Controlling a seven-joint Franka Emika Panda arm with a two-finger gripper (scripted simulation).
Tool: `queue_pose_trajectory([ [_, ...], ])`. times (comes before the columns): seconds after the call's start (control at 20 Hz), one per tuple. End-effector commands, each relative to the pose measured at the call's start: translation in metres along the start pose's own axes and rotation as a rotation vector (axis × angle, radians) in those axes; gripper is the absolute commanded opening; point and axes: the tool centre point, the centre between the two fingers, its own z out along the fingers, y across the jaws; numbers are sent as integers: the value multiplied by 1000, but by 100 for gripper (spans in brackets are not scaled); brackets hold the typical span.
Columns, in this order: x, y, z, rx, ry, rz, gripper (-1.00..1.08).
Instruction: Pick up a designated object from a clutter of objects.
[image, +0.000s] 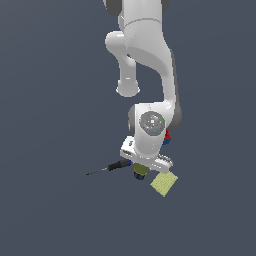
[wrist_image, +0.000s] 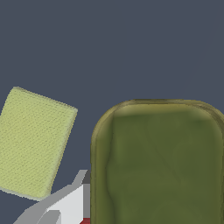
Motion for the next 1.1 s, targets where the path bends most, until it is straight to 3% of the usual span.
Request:
queue_pose_trajectory([
  [0.0,6,6,-11,2,5,1,-100],
  [0.35,26,40,-57,3,5,1,-100],
  [1.05,85,135,-187,3,4,1,-100],
])
